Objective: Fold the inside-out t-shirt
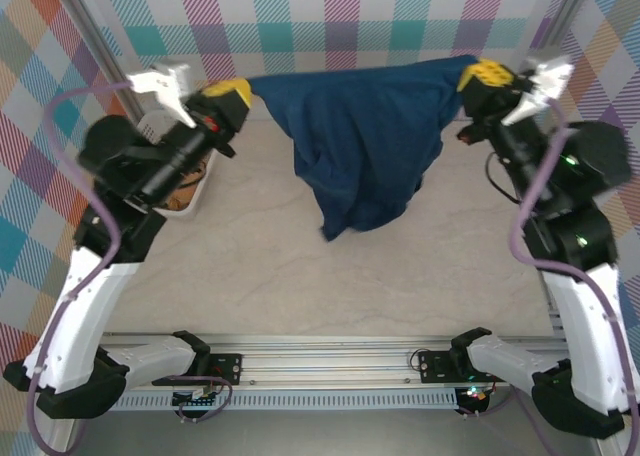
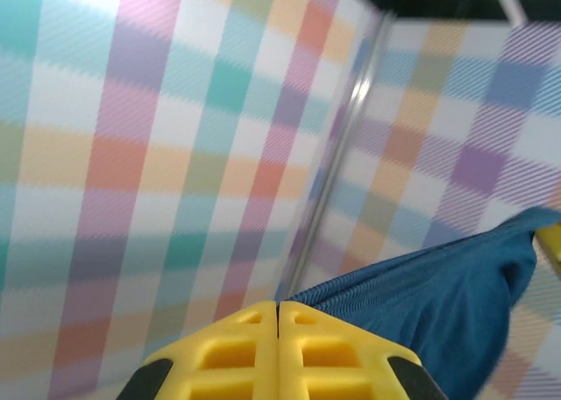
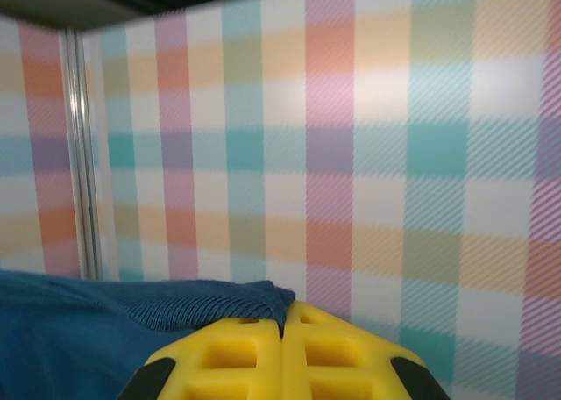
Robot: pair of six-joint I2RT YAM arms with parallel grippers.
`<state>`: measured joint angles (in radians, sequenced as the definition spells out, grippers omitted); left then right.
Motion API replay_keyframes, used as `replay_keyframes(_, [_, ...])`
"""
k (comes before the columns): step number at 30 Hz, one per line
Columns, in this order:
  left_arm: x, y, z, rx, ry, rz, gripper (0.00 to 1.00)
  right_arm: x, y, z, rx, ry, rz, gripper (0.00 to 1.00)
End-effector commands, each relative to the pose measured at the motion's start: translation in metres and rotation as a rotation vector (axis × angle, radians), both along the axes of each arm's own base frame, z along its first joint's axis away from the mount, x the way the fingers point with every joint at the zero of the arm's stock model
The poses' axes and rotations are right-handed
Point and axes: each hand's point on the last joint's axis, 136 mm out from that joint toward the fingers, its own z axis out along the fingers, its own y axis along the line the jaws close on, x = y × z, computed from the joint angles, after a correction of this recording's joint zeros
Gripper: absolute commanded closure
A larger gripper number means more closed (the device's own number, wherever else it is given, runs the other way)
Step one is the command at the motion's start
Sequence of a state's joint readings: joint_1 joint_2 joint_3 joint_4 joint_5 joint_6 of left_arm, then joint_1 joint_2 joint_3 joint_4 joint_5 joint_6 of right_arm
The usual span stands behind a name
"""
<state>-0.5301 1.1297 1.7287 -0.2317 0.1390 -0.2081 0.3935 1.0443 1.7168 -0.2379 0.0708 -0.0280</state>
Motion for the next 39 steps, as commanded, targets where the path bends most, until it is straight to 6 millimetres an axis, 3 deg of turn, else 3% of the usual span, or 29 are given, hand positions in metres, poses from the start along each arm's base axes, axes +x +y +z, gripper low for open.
replay_keyframes(1, [0.0,-0.015,0.019,0.006,-0.021,-0.058,1.0,0.003,-0.032,0.002,-0.002,0.028,-0.185,1.0])
replay_keyframes(5, [0.007,-0.078,-0.004,0.106,0.065,-0.232,1.0,-0.01,-0.067,0.026,-0.054,-0.001,-0.378,1.0])
replay_keyframes(8, [0.001,-0.106,-0.009,0.138,0.082,-0.324,1.0,-0.013,-0.091,0.047,-0.102,-0.035,-0.542,1.0])
replay_keyframes(10, [-0.002,-0.118,-0.012,0.153,0.094,-0.368,1.0,-0.009,-0.096,0.058,-0.138,-0.047,-0.603,1.0])
replay_keyframes(15, [-0.006,-0.129,-0.019,0.163,0.132,-0.421,1.0,0.021,-0.082,0.075,-0.206,-0.042,-0.608,1.0])
replay_keyframes(17, [-0.004,-0.126,-0.023,0.166,0.15,-0.399,1.0,0.042,-0.063,0.073,-0.237,-0.029,-0.543,1.0])
replay_keyframes(19, [0.003,-0.118,-0.032,0.169,0.185,-0.344,1.0,0.074,-0.034,0.06,-0.265,0.013,-0.438,1.0])
replay_keyframes(22, [0.025,-0.101,-0.069,0.189,0.302,-0.201,1.0,0.131,0.021,0.012,-0.297,0.136,-0.236,1.0])
replay_keyframes(25, [0.049,-0.072,-0.138,0.198,0.483,-0.05,1.0,0.192,0.098,-0.073,-0.346,0.312,-0.007,1.0])
replay_keyframes(28, [0.061,-0.039,-0.239,0.228,0.7,0.083,1.0,0.238,0.197,-0.191,-0.444,0.5,0.203,1.0])
replay_keyframes(30, [0.063,-0.014,-0.313,0.219,0.87,0.16,1.0,0.253,0.253,-0.269,-0.487,0.623,0.321,0.89])
replay_keyframes(31, [0.061,-0.007,-0.342,0.212,0.929,0.179,1.0,0.255,0.271,-0.296,-0.491,0.666,0.369,0.81])
replay_keyframes(32, [0.061,0.006,-0.369,0.2,0.982,0.222,1.0,0.256,0.287,-0.322,-0.493,0.711,0.411,0.74])
replay_keyframes(34, [0.059,0.024,-0.409,0.204,1.053,0.282,1.0,0.252,0.3,-0.356,-0.494,0.792,0.462,0.62])
replay_keyframes(37, [0.06,0.052,-0.446,0.237,1.113,0.376,1.0,0.228,0.294,-0.397,-0.531,0.98,0.478,0.53])
replay_keyframes(39, [0.061,0.062,-0.466,0.248,1.147,0.406,1.0,0.198,0.283,-0.427,-0.607,1.08,0.474,0.5])
